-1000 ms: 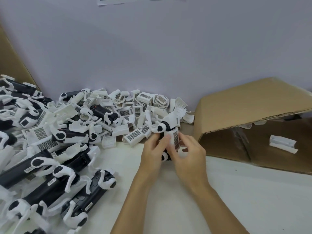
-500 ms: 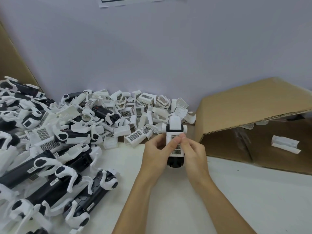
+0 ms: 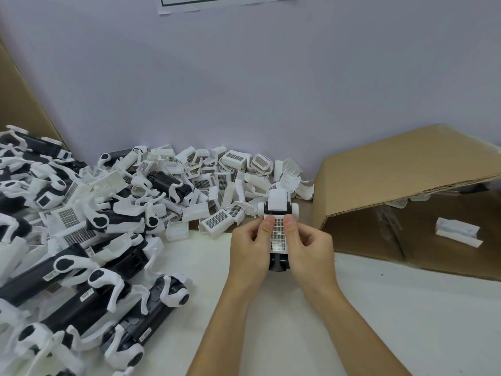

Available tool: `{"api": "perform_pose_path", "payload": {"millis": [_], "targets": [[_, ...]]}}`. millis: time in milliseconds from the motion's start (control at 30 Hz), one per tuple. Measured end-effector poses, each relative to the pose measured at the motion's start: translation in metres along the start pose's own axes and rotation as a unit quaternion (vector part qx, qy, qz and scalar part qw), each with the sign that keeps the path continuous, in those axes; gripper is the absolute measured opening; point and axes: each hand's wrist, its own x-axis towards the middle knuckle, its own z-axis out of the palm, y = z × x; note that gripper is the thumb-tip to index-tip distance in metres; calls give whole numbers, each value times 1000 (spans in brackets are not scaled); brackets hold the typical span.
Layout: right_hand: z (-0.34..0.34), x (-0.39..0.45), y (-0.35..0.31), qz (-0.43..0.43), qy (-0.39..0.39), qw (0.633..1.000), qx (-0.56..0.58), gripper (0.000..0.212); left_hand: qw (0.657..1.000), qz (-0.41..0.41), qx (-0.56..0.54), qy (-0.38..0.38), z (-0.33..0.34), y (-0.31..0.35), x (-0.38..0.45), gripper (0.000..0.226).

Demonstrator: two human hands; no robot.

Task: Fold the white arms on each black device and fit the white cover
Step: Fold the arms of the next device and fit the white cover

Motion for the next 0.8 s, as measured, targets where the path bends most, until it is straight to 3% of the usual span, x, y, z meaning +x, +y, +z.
{"api": "perform_pose_path", "payload": {"millis": [200,333,467,667,800], "targets": [[-3,3,2,54,-45,997,36,27,992,-52,-97,-60,-3,1,1,25],[-4,3,3,26,-40,999,-4,23,998,-10,-4,-66,-6,-1,2,22],[-6,3,4,3,-37,999,-22,23,999,-7,7,-53,-4,-2,1,24],[-10,6,-1,82,-107,986,100,27,980,-87,-148,-99,-9,0,4,26],[-15,7,-1,81,-126,985,87,29,987,-35,-68,-140,-15,0,2,28]]}}
